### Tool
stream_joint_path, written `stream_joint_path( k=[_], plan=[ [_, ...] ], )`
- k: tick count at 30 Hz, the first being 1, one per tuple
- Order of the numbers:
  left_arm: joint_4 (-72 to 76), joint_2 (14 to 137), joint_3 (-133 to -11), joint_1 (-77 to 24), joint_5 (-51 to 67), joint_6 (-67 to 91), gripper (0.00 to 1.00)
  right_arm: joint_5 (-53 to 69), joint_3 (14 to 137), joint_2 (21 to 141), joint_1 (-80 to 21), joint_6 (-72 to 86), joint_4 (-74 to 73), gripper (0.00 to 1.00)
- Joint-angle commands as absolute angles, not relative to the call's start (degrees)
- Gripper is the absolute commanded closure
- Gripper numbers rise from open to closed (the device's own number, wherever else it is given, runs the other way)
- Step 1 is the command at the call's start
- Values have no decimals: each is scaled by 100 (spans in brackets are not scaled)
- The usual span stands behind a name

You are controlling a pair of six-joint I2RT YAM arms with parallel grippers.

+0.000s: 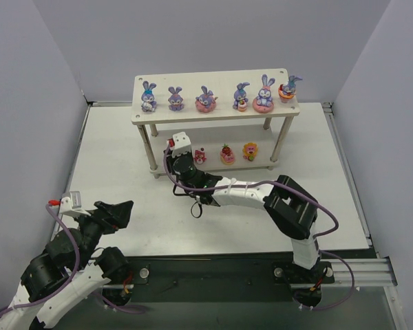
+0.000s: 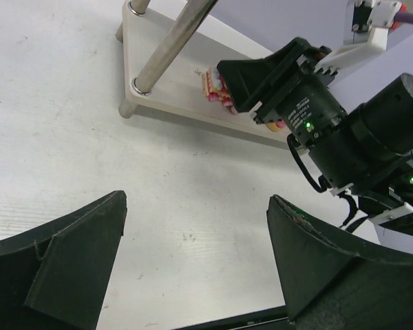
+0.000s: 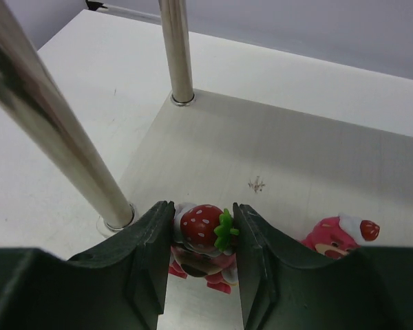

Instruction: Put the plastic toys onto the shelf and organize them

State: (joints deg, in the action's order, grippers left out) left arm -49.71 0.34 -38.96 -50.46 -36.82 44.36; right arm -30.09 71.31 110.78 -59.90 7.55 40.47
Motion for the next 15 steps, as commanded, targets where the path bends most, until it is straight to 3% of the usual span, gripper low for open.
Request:
stream_joint_path(
  k=[1,15],
  plan=[
    [-4922,-88,-4043,-5018,-3656,4421,7,-3120,7795,11407,-5907,703,4193,100],
    [-4913,-193,-4025,-5010,-3656,4421,7,-3164,8147,11997,-5625,923,4289,100]
  ],
)
